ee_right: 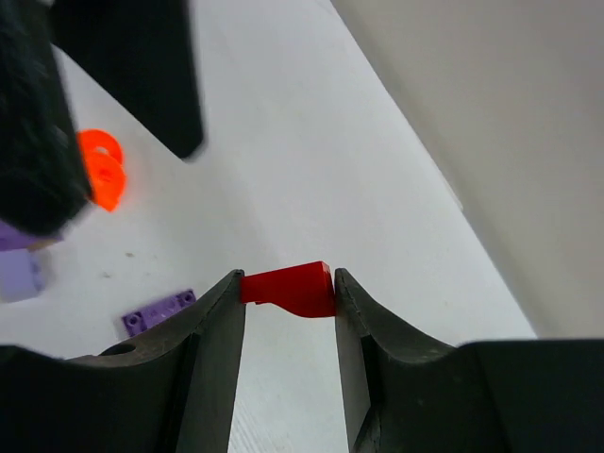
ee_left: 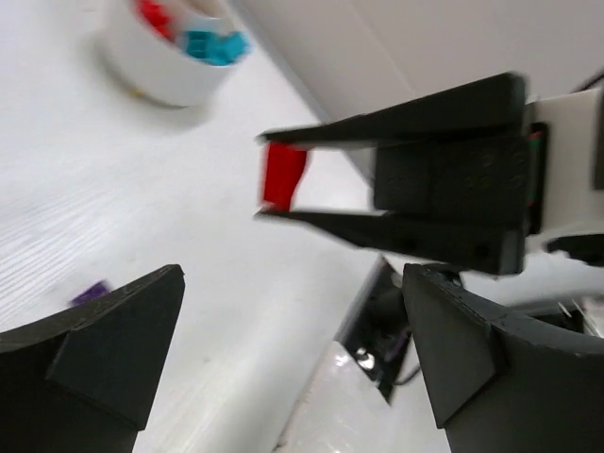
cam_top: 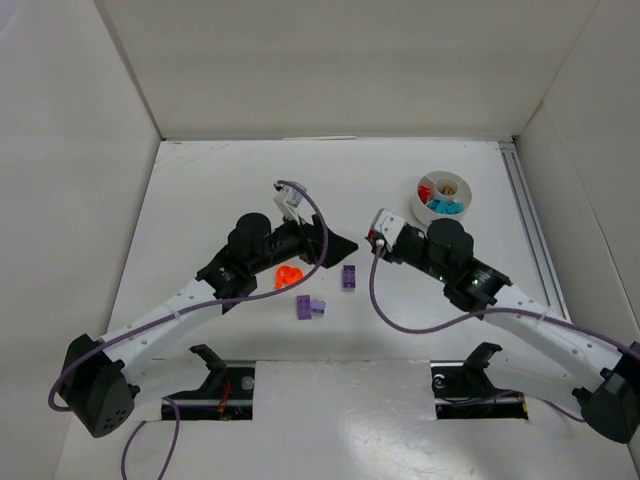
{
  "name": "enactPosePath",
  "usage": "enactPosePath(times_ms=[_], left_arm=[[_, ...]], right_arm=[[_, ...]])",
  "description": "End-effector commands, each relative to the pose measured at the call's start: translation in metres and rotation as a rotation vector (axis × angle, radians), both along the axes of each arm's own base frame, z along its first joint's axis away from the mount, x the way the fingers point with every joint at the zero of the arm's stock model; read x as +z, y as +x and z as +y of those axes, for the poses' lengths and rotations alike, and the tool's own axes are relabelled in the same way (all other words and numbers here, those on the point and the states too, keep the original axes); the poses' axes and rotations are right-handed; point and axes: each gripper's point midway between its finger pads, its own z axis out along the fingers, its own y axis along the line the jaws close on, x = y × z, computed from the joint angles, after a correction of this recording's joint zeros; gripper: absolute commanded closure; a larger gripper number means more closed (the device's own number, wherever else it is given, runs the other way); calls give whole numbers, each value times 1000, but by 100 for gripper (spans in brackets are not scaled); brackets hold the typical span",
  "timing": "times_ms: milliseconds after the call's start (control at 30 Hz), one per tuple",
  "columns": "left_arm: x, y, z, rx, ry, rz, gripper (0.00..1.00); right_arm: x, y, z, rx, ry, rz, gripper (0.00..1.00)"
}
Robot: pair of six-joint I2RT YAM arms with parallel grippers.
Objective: Sort the legos into containers by color
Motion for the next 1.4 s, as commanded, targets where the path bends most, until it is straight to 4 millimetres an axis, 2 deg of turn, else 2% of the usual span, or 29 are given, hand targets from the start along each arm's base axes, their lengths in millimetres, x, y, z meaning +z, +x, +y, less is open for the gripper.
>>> enactPosePath(times_ms=[0, 33, 67, 100, 133, 167, 200, 233, 300, 333, 400, 467, 533, 567, 633, 667, 833, 867, 1033, 1233, 1367], left_arm=[[-25, 38, 41, 240, 102, 58, 0], [-32, 43, 47, 263, 108, 78, 0], [-37, 45, 53, 280, 112, 85, 0], [-42, 48, 59, 302, 118, 90, 0], [-60, 51, 68, 349, 151, 132, 0], [-68, 56, 78, 389, 169, 148, 0], [-73, 60, 84, 419, 184, 160, 0], [-86, 60, 93, 459, 216, 200, 0], [-92, 66, 105, 495, 232, 223, 0], [-100, 65, 110, 507, 245, 240, 0], [-112, 68, 120, 531, 264, 273, 0], [-127, 66, 127, 535, 285, 312, 0], [-132, 71, 137, 568, 294, 333, 0], [-132, 73, 141, 579, 288, 338, 0], [-139, 73, 144, 569, 298, 351, 0], [-139, 74, 147, 576, 303, 347, 0], [-139, 77, 154, 584, 297, 350, 0], [-141, 79, 157, 593, 301, 359, 0], [-147, 79, 156, 580, 306, 381, 0], [-150, 78, 155, 571, 309, 390, 0], [-147, 78, 155, 571, 303, 383, 0]], right_arm=[[19, 41, -27, -167, 18, 23, 78], [21, 53, -35, -206, 26, 32, 78], [17, 69, -56, -277, 6, 56, 78], [21, 86, -60, -313, 3, 80, 78], [20, 98, -74, -381, -1, 106, 78], [12, 107, -84, -419, -31, 142, 78], [-1, 124, -99, -477, -52, 191, 78], [12, 137, -108, -522, -40, 187, 78], [2, 154, -130, -592, -73, 237, 78], [-1, 168, -134, -619, -79, 262, 78], [-11, 181, -146, -668, -100, 308, 77], [-16, 204, -160, -714, -97, 332, 77], [-25, 215, -171, -742, -113, 365, 77], [-28, 226, -168, -742, -119, 374, 77], [-34, 235, -168, -732, -120, 394, 77], [-41, 242, -173, -744, -128, 411, 77], [-50, 249, -177, -746, -116, 437, 77], [-59, 248, -176, -750, -119, 459, 75], [-77, 240, -181, -740, -120, 514, 74], [-82, 239, -173, -702, -95, 527, 70], [-86, 240, -176, -706, -87, 543, 69]])
